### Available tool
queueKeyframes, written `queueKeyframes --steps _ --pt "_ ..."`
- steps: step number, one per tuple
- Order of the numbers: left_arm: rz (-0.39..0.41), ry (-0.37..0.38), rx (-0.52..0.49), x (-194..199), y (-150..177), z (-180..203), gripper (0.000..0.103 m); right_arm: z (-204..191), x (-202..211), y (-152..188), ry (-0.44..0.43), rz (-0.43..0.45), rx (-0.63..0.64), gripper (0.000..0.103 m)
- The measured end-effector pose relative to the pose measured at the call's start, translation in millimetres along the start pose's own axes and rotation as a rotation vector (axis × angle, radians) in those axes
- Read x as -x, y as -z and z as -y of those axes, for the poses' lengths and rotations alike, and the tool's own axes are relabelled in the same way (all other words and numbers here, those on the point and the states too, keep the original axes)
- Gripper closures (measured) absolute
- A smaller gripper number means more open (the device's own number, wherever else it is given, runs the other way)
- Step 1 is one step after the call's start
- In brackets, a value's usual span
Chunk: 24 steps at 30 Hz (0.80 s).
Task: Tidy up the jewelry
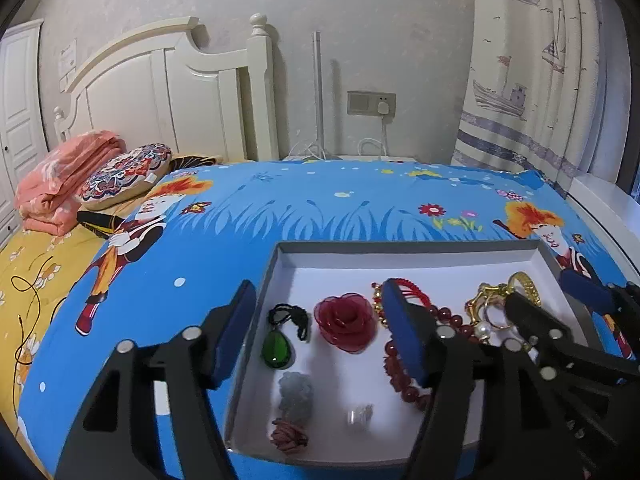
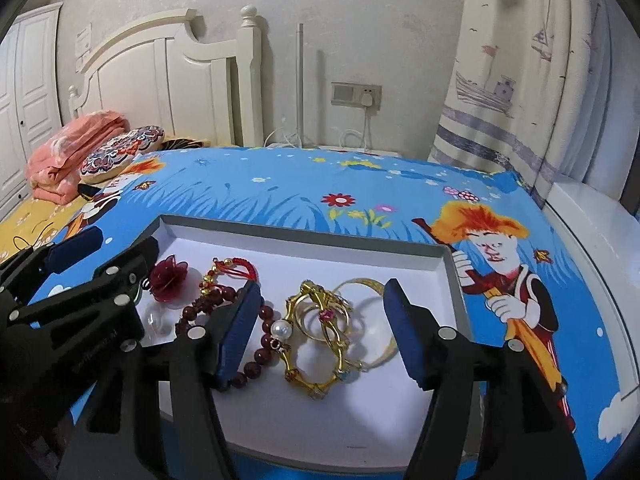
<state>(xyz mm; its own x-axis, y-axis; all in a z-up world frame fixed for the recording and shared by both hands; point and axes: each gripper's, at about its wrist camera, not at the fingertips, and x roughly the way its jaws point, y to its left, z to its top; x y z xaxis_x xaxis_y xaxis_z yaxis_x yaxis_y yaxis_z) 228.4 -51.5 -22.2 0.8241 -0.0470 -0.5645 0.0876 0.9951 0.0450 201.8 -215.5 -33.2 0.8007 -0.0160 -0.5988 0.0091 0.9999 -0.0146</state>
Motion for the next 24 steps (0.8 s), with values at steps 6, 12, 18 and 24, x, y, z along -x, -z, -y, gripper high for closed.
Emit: queueKeyframes --steps 6,12,18,24 --pt "0.033 0.002 -0.029 10.3 2.6 -1.5 0.022 4.8 8.8 3.9 0.009 0.013 -0.004 0.041" --pt "0.089 -0.022 -0.048 31.8 5.2 0.2 0.005 6.1 23.4 8.3 0.024 0.027 0.004 0.031" --pt "0.109 0.008 -0.052 58.1 11.8 -1.1 0.005 7.4 42.3 15.7 0.067 -0.002 0.003 0.019" --pt "0.102 0.057 -0.055 71.7 23.5 1.9 0.005 13.8 59.8 26.6 0.095 -0.009 0.003 0.019"
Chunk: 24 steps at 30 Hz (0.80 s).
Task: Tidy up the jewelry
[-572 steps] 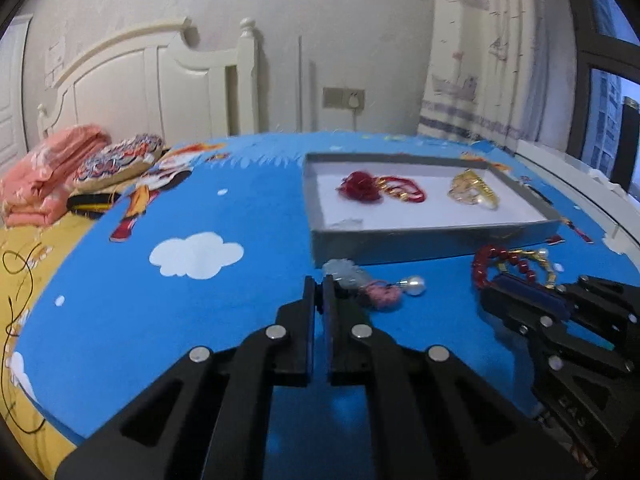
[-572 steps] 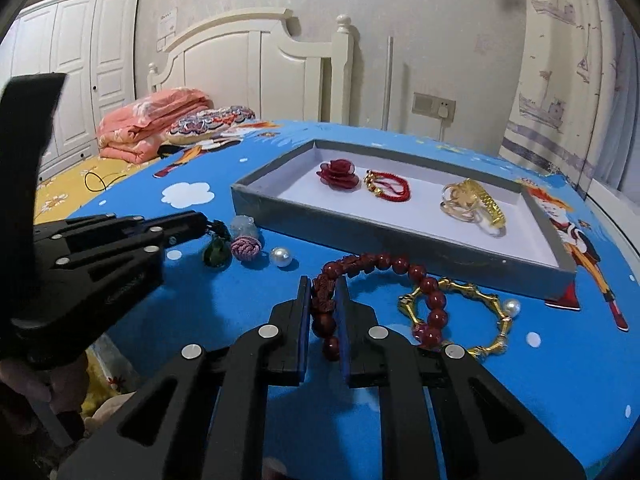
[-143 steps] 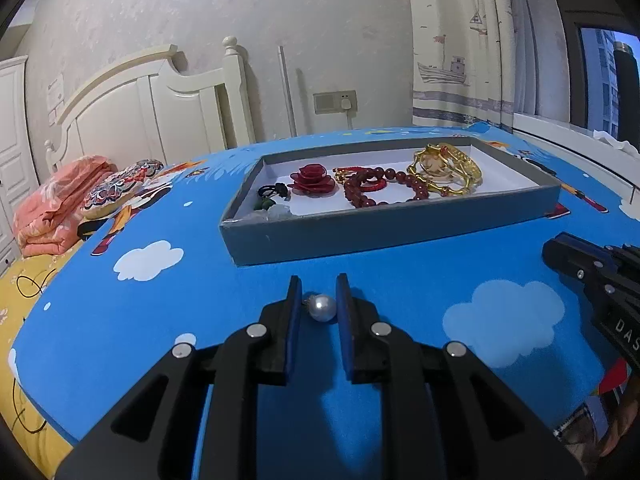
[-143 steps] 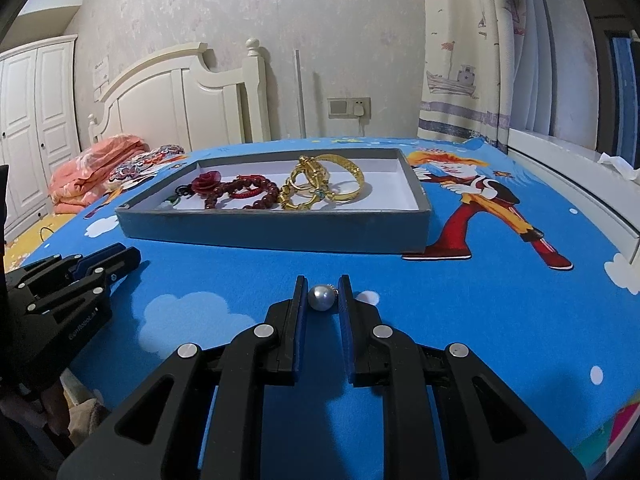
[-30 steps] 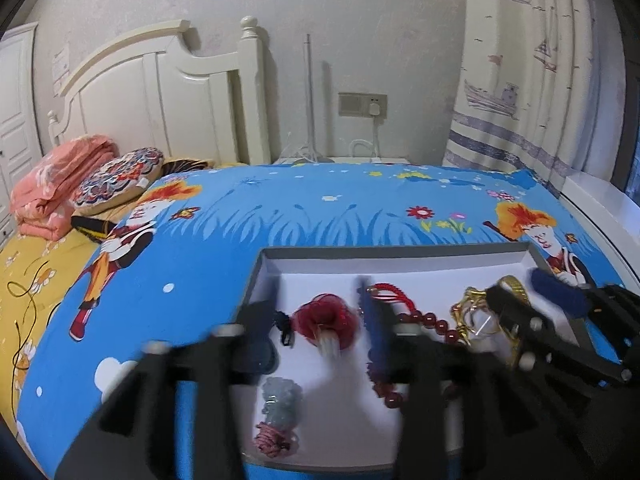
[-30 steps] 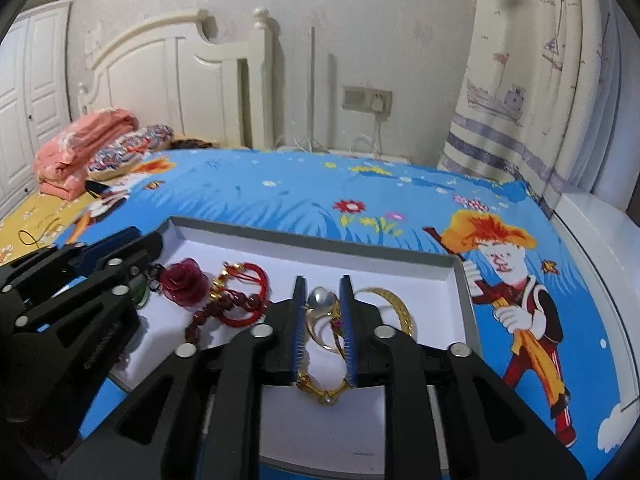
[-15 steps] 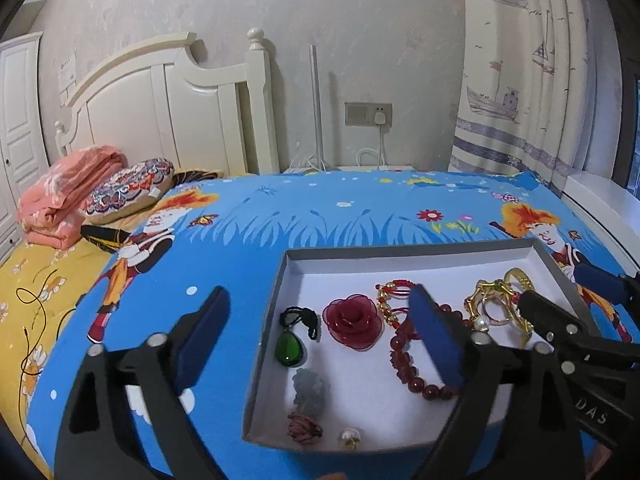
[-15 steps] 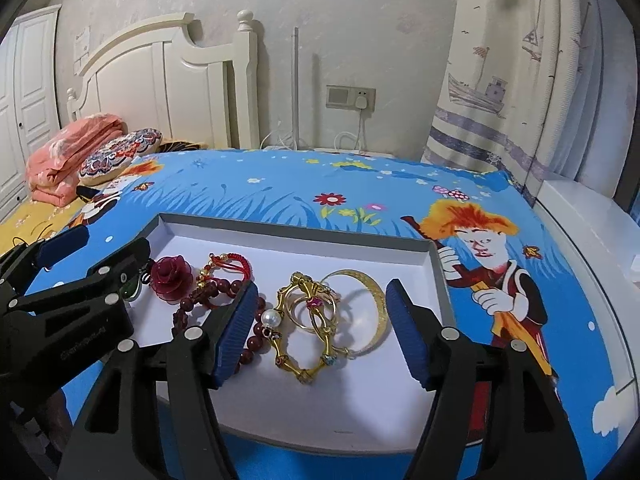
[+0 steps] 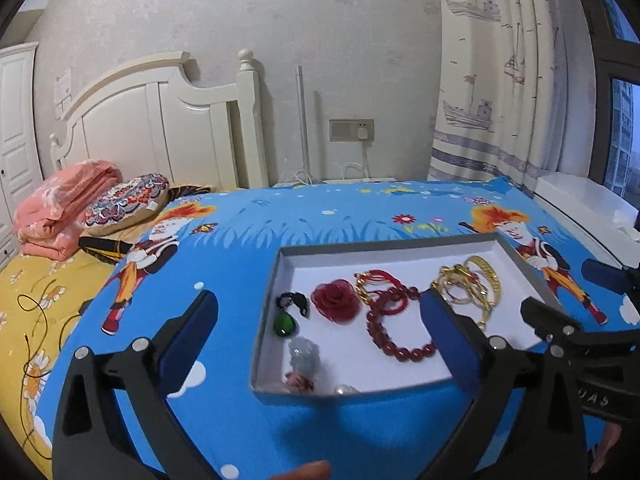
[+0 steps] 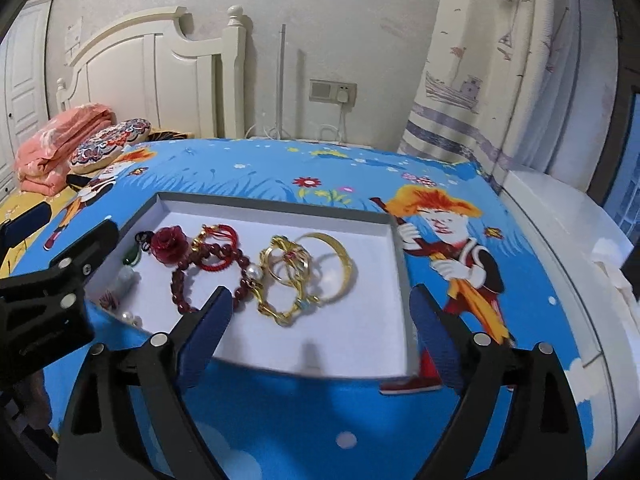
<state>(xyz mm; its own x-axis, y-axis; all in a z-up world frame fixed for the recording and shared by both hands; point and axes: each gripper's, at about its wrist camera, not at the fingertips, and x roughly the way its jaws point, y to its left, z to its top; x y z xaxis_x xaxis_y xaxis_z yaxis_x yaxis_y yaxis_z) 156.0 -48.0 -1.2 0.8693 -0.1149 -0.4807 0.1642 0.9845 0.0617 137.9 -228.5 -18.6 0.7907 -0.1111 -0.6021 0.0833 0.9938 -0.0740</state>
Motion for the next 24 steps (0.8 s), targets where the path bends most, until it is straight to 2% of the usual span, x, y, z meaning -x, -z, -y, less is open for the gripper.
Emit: queueKeyframes --steps 4,8,24 --pt "-0.022 0.02 0.021 2.6 3.8 2.1 0.005 4.8 13.6 2.4 0.022 0.029 0.001 0.019" --pt "-0.029 0.006 -0.005 2.3 6.3 7.8 0.005 8.1 21.8 2.0 0.02 0.045 -0.007 0.019" --pt "-0.045 -0.011 0.008 3.3 6.5 7.8 0.005 7.1 23.4 5.5 0.029 0.032 -0.001 0.019"
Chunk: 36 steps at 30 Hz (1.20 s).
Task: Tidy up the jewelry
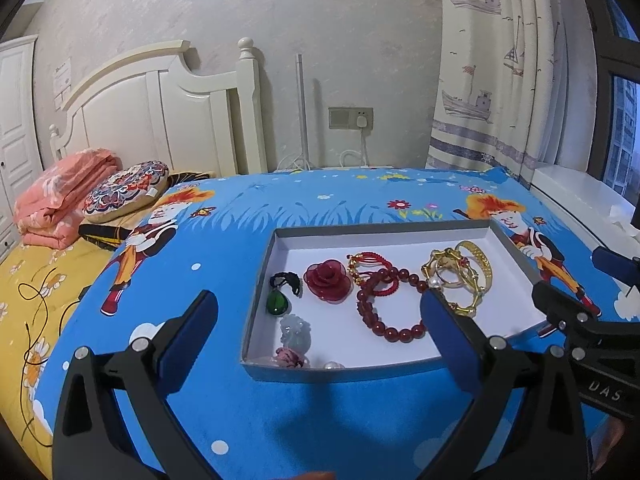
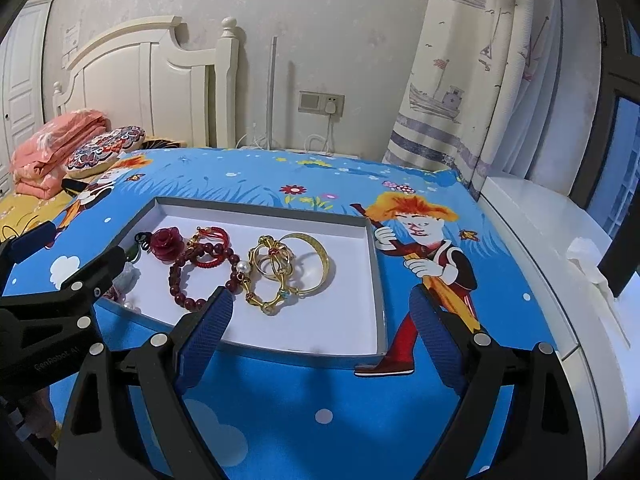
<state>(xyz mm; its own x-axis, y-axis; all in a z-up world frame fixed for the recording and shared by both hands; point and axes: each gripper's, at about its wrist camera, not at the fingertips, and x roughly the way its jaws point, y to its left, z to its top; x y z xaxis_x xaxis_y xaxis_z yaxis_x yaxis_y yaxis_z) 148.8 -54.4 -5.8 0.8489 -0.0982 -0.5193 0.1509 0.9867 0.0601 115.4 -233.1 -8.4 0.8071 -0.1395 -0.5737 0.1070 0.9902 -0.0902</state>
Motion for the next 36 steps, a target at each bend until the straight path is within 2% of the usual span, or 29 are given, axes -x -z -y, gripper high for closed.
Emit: queueKeyframes --steps 36 --pt "-0.023 0.006 0.029 0.3 2.7 -4.2 0.005 -4.3 -0.1 3.3 -0.003 -0.005 0.004 0.019"
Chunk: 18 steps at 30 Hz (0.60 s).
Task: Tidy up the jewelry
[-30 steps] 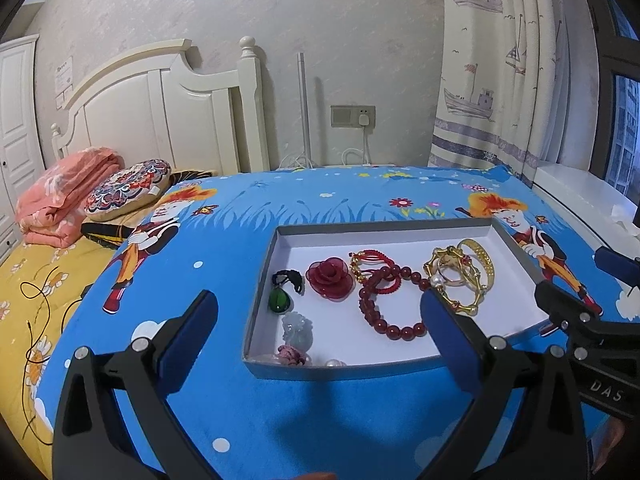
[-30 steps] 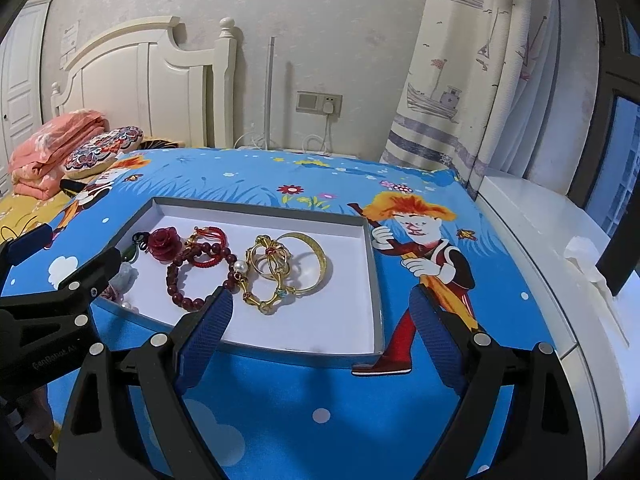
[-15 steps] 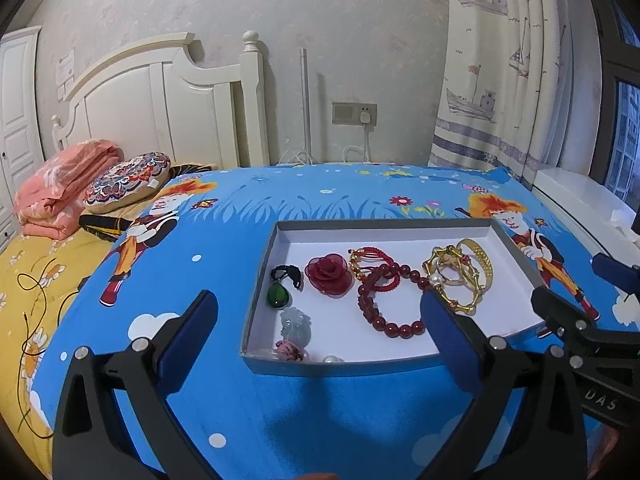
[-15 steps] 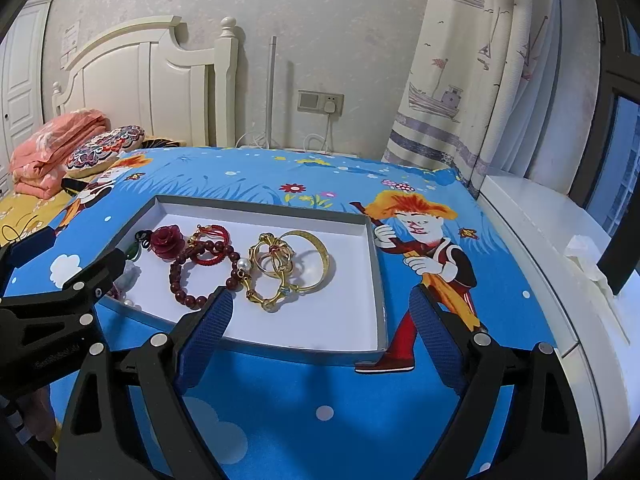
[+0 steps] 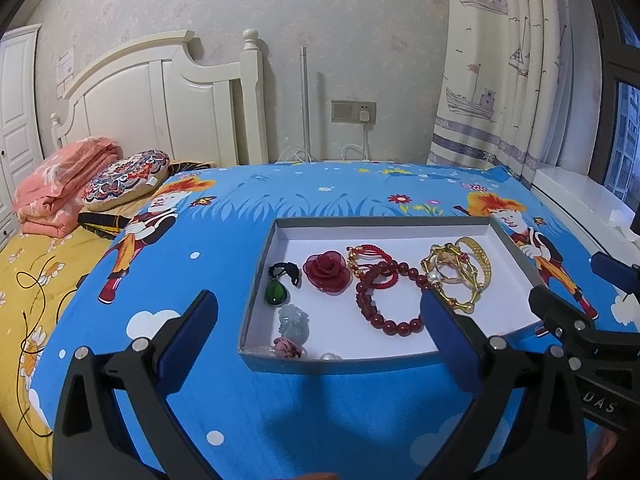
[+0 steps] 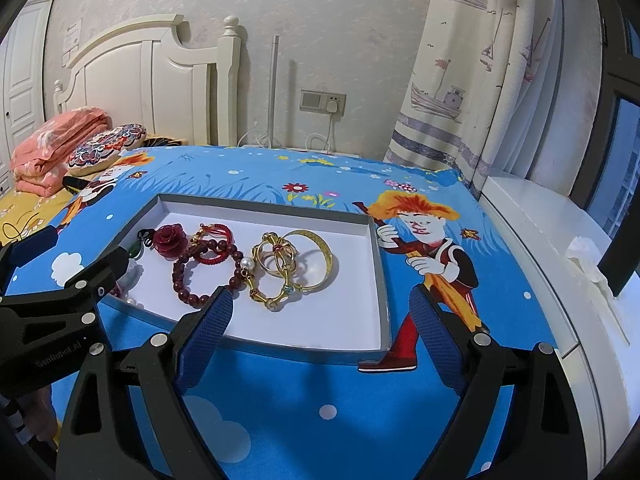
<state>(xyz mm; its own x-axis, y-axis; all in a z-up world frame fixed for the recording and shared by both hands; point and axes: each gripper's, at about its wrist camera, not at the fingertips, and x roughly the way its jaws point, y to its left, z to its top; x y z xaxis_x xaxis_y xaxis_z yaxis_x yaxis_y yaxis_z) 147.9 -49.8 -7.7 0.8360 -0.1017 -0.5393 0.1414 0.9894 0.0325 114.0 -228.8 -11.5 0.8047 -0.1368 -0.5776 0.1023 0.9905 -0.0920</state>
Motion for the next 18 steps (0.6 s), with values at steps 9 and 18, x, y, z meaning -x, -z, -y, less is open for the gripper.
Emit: queueKeyframes --steps 9,18 --pt "-0.017 -0.008 0.021 -2.2 2.7 -0.6 0.005 -0.2 0.5 -0.4 0.001 0.003 0.001 0.019" --pt "-0.005 -0.022 0.024 0.1 1.5 -4.2 0.005 -0.3 1.4 -0.3 0.003 0.004 0.003 0.019"
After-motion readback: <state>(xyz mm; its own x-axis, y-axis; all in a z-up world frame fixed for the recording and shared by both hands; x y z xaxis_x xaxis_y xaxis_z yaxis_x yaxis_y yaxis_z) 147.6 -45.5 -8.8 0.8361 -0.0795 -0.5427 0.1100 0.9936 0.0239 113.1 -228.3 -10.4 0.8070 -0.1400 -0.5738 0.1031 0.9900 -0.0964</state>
